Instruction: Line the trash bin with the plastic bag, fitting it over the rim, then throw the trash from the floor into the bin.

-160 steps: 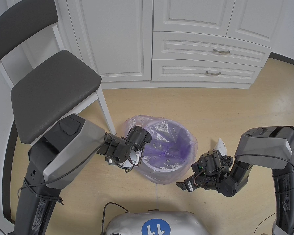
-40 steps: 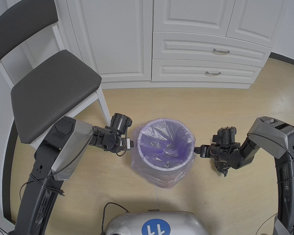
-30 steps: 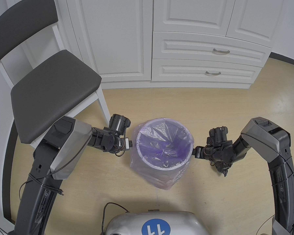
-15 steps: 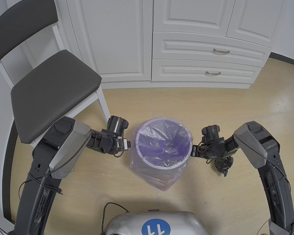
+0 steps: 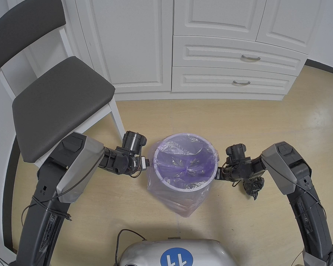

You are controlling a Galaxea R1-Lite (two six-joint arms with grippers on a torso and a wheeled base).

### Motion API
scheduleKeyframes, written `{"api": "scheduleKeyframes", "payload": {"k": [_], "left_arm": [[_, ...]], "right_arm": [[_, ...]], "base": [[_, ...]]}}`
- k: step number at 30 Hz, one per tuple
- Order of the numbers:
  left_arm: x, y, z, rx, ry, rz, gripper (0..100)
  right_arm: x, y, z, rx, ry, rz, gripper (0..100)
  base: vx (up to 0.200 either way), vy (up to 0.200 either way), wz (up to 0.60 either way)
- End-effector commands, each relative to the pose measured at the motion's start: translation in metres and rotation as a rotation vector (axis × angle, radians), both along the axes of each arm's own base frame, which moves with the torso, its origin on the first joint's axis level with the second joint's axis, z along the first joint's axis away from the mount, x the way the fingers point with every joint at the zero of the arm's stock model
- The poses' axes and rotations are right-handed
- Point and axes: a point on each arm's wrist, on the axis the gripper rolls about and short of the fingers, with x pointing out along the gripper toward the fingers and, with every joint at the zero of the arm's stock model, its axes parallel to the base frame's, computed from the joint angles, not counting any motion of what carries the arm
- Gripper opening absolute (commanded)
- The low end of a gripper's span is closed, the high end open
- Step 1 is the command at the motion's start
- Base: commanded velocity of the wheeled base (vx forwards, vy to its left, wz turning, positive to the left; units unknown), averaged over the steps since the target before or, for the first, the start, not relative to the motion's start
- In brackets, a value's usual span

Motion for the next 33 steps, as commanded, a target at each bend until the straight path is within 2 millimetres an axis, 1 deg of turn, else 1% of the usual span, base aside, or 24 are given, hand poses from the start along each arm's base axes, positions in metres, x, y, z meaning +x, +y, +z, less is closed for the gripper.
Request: {"api": "scheduleKeyframes", "payload": {"k": [1,8,10,12,16,18,19,20,21,23,24,25,26,28,29,30,33], "left_arm": [[-0.001,-0.001,0.000,0.001,-0.001,-0.002,100],[0.000,-0.001,-0.002,0.001,0.000,-0.002,100],[0.000,-0.001,-0.001,0.001,-0.001,-0.002,100],[0.000,-0.002,-0.001,0.000,-0.002,-0.003,100],[-0.001,-0.003,0.002,0.002,-0.007,-0.008,100],[-0.001,-0.003,0.003,0.005,-0.007,-0.011,100],[-0.001,-0.003,0.003,0.005,-0.008,-0.011,100],[-0.001,-0.003,0.008,0.003,-0.015,-0.013,100],[-0.002,-0.004,0.011,0.003,-0.018,-0.016,100],[-0.003,-0.006,0.015,0.001,-0.024,-0.022,100],[-0.005,-0.008,0.025,-0.002,-0.036,-0.028,100],[-0.007,-0.009,0.031,0.001,-0.042,-0.035,100],[-0.007,-0.009,0.031,0.001,-0.042,-0.035,100],[-0.011,-0.008,0.046,0.026,-0.060,-0.064,100],[-0.011,-0.008,0.046,0.026,-0.060,-0.064,100],[-0.016,-0.008,0.057,0.064,-0.076,-0.078,100],[-0.022,-0.013,0.072,0.088,-0.102,-0.087,100]], "right_arm": [[0.008,0.004,-0.013,-0.024,-0.005,-0.005,100],[0.011,0.004,-0.015,-0.056,-0.002,-0.004,100],[0.008,0.003,-0.027,-0.075,0.041,-0.011,100],[0.006,0.002,-0.031,-0.093,0.052,-0.024,100],[0.007,0.002,-0.025,-0.098,0.043,-0.030,100],[0.009,0.003,-0.010,-0.083,0.016,-0.024,100],[0.008,0.003,-0.006,-0.081,0.016,-0.024,100],[0.005,0.001,0.004,-0.066,0.013,-0.018,100],[0.004,0.001,0.009,-0.053,0.005,-0.009,100],[0.001,-0.002,0.012,-0.041,0.001,-0.003,100],[-0.003,-0.007,0.018,-0.021,-0.020,0.003,100],[-0.005,-0.011,0.022,-0.010,-0.032,0.006,100],[-0.005,-0.011,0.022,-0.010,-0.032,0.006,100],[-0.013,-0.025,0.027,0.034,-0.045,0.029,100],[-0.013,-0.025,0.027,0.034,-0.045,0.029,100],[-0.020,-0.037,0.030,0.071,-0.052,0.073,100],[-0.026,-0.047,0.033,0.071,-0.063,0.100,100]], "base": [[0.000,0.000,0.00],[0.000,0.000,0.00],[0.000,0.000,0.00],[0.000,0.000,0.00],[0.000,0.000,0.00],[0.000,0.000,0.00],[0.000,0.000,0.00],[0.000,0.000,0.00],[0.000,0.000,0.00],[0.000,0.000,0.00],[0.000,0.000,0.00],[0.000,0.000,0.00],[0.000,0.000,0.00],[0.000,0.000,0.00],[0.000,0.000,0.00],[0.000,0.000,0.00],[0.000,0.000,0.00]]}}
